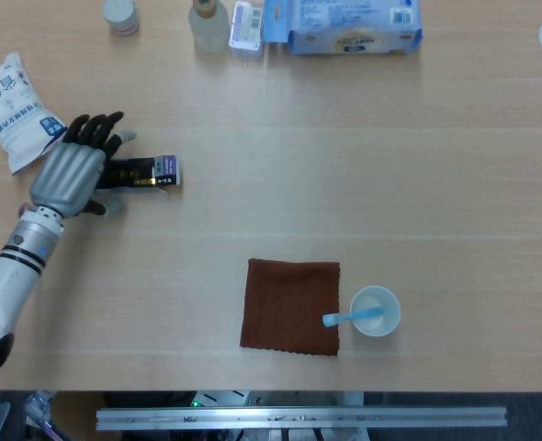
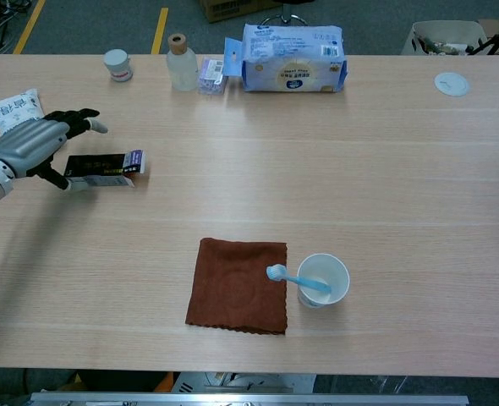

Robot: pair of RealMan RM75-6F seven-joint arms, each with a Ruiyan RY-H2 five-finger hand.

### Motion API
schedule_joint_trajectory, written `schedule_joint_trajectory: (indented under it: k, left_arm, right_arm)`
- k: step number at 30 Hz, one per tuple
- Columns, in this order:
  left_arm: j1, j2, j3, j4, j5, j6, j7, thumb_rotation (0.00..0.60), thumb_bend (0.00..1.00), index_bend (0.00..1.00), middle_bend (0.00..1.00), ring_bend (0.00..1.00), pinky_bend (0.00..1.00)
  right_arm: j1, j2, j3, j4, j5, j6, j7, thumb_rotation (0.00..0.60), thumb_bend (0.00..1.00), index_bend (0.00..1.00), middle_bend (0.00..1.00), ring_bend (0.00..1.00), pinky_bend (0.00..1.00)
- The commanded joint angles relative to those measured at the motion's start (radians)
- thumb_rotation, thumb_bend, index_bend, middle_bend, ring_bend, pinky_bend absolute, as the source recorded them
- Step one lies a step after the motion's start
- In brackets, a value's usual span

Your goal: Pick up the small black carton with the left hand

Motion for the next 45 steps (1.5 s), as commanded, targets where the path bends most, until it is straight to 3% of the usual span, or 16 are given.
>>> schedule_joint_trajectory:
  k: [1, 11, 21, 38, 45]
  left_arm:
    - [-0.003, 0.044, -0.008, -0.055, -0.046, -0.064, 0.002, 0.6, 0.17, 0.22, 0.0, 0.0, 0.0]
    - [-0.031, 0.076, -0.036, -0.091, -0.12, -0.148, 0.064, 0.6, 0.17, 0.24, 0.0, 0.0, 0.0]
    - [-0.037, 0.052, -0.04, -0.058, -0.152, -0.171, 0.113, 0.6, 0.17, 0.26, 0.0, 0.0, 0.0]
    - [-0.035, 0.035, -0.038, -0.024, -0.142, -0.173, 0.092, 0.6, 0.17, 0.29, 0.0, 0.0, 0.0]
    - [-0.037, 0.032, -0.032, -0.017, -0.131, -0.176, 0.084, 0.6, 0.27, 0.27, 0.0, 0.0, 0.0]
  right_arm:
    - [0.001, 0.0, 0.0, -0.002, 0.0, -0.002, -0.002, 0.6, 0.19, 0.1, 0.12, 0.09, 0.18]
    - [0.002, 0.0, -0.001, 0.003, -0.001, -0.001, 0.002, 0.6, 0.19, 0.1, 0.12, 0.09, 0.18]
    - [-0.001, 0.002, -0.001, 0.003, 0.001, 0.003, 0.009, 0.6, 0.19, 0.1, 0.12, 0.09, 0.18]
    - [0.003, 0.003, -0.002, -0.003, 0.002, -0.006, 0.003, 0.6, 0.19, 0.1, 0.12, 0.09, 0.18]
    - [0.003, 0.0, -0.003, 0.001, 0.003, -0.007, 0.005, 0.6, 0.19, 0.1, 0.12, 0.09, 0.18]
